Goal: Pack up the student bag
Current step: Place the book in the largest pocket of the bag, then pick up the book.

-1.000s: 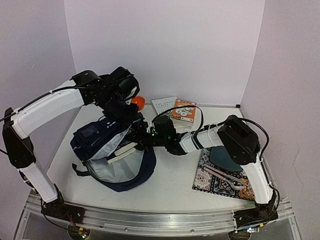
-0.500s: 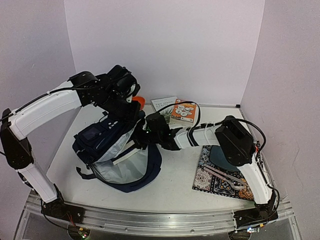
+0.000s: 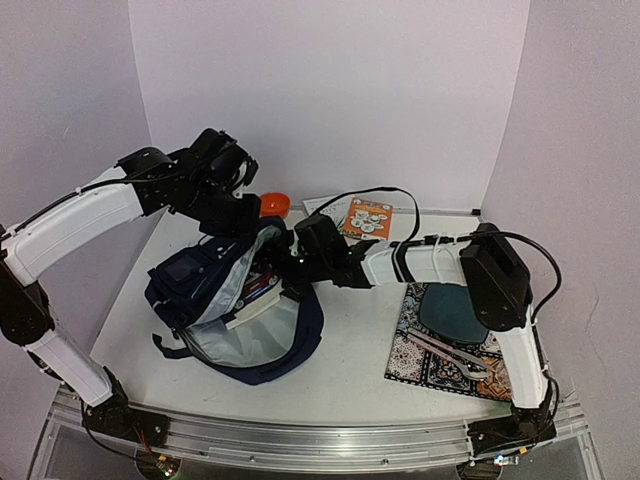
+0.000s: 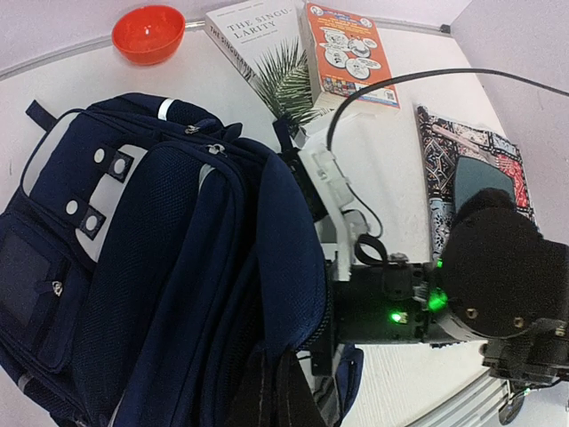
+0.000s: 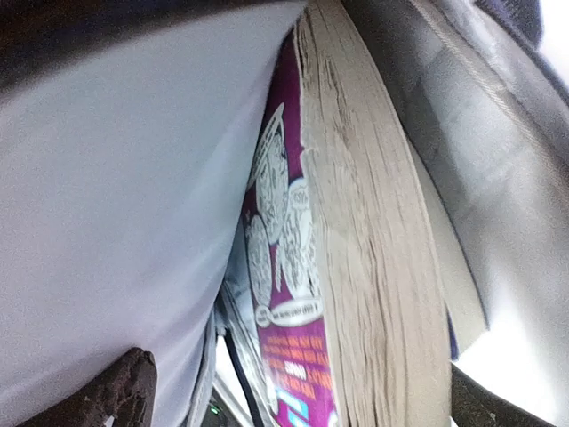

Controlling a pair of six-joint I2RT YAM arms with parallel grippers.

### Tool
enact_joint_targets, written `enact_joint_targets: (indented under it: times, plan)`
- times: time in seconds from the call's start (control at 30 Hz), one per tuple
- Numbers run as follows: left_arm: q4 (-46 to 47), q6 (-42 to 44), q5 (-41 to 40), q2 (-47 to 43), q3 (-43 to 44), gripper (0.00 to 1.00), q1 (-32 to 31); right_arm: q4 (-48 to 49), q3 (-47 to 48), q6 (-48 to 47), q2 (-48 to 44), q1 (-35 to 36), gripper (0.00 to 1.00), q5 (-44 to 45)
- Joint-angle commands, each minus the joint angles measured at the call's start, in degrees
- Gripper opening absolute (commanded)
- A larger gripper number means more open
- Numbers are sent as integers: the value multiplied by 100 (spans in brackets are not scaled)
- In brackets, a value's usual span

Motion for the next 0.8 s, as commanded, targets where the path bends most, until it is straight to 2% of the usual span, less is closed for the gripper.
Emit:
enact_joint_targets:
  times: [0.0, 0.2, 0.4, 0.63, 0.77]
  plan:
    - [586, 180, -463, -352, -74, 0, 197, -681, -313, -780, -939, 23, 98, 203]
    - [585, 315, -698, -365, -387, 0, 343, -1405, -571, -1449, -1459, -15, 98, 314]
    - [588, 385, -831, -392, -805, 0, 456, -1481, -1330, -1807, -2143, -213, 98, 504]
    - [573, 416, -919, -492, -1420, 0, 575, -1431, -2013, -2020, -2725, -1111, 98, 469]
    - [590, 364, -787, -452, -1532, 0, 576, -874, -2393, -1903, -2773, -1822, 98, 7]
